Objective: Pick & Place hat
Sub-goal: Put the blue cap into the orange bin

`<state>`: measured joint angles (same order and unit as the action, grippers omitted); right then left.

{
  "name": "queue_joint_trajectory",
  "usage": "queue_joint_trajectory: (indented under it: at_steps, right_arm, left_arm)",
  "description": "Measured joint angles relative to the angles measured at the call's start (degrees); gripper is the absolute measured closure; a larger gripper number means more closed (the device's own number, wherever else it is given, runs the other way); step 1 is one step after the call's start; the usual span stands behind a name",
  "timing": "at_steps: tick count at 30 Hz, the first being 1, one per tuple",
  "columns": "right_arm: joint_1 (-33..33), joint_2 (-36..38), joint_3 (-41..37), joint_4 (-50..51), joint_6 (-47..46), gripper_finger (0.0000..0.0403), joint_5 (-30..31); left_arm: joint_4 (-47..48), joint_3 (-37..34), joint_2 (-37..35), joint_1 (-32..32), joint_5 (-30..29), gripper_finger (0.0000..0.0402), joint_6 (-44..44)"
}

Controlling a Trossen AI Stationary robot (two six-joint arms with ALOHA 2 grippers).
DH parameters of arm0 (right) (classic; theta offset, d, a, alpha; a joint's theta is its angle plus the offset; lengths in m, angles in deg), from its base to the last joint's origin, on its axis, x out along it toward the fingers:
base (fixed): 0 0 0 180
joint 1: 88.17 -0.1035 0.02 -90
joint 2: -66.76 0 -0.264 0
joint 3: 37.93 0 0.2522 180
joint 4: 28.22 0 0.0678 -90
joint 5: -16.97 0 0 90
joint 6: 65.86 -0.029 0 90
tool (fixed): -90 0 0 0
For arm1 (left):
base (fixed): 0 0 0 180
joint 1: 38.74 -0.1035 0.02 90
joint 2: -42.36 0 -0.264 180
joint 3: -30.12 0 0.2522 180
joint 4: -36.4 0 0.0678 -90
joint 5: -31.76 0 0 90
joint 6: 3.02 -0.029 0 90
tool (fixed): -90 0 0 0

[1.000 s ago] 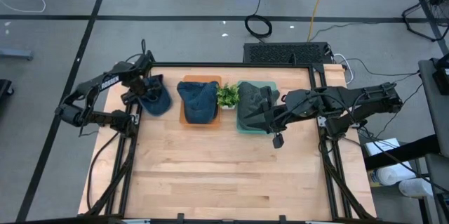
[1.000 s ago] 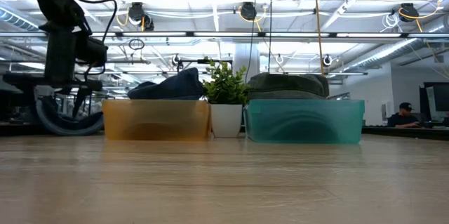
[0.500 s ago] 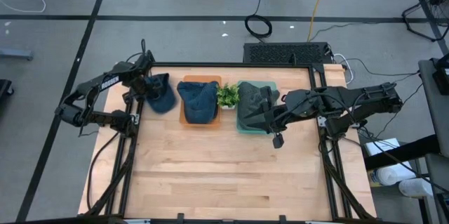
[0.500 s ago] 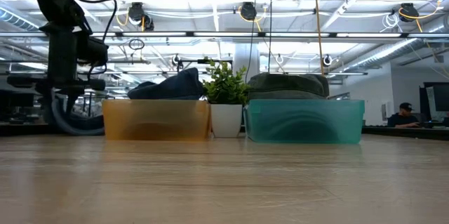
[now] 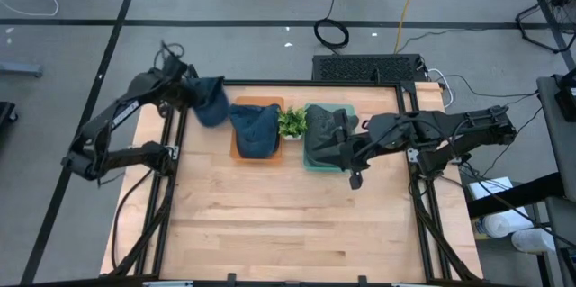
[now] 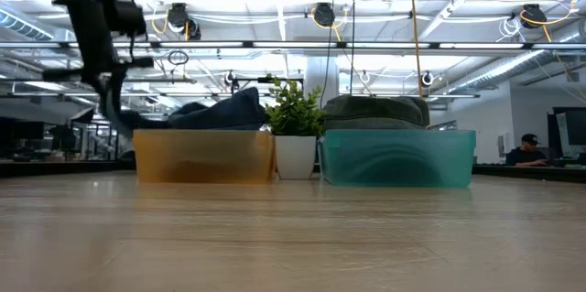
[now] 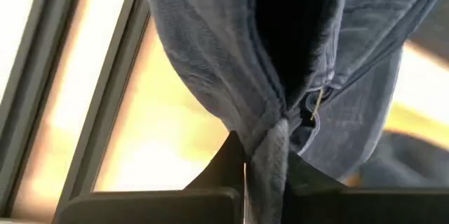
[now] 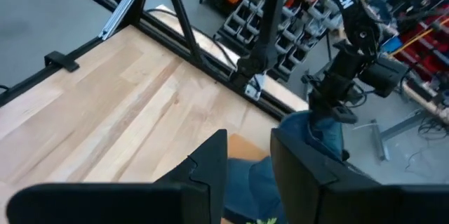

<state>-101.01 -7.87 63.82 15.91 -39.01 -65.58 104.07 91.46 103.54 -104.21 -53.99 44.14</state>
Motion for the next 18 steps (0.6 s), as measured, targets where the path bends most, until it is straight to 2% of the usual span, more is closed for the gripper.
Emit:
queue_joint_trajectory:
  at_steps: [7, 13, 18]
  right_arm:
    - [0.0, 0.0, 0.0, -5.86, 2.33, 0.0303, 0.08]
    - [0.0, 0.0, 0.0, -9.77, -0.07, 0.0303, 0.15]
    - [0.0, 0.0, 0.0, -12.62, -2.59, 0.0303, 0.01]
  left_arm:
    - [-0.21, 9.35, -3.96, -0.82, -1.44, 0.0383, -3.49]
    - [-0.12, 18.49, -4.18, -0.79, 0.48, 0.0383, -7.22]
    - [0.85, 20.28, -5.2, -0.76, 3.56, 0.0383, -9.07]
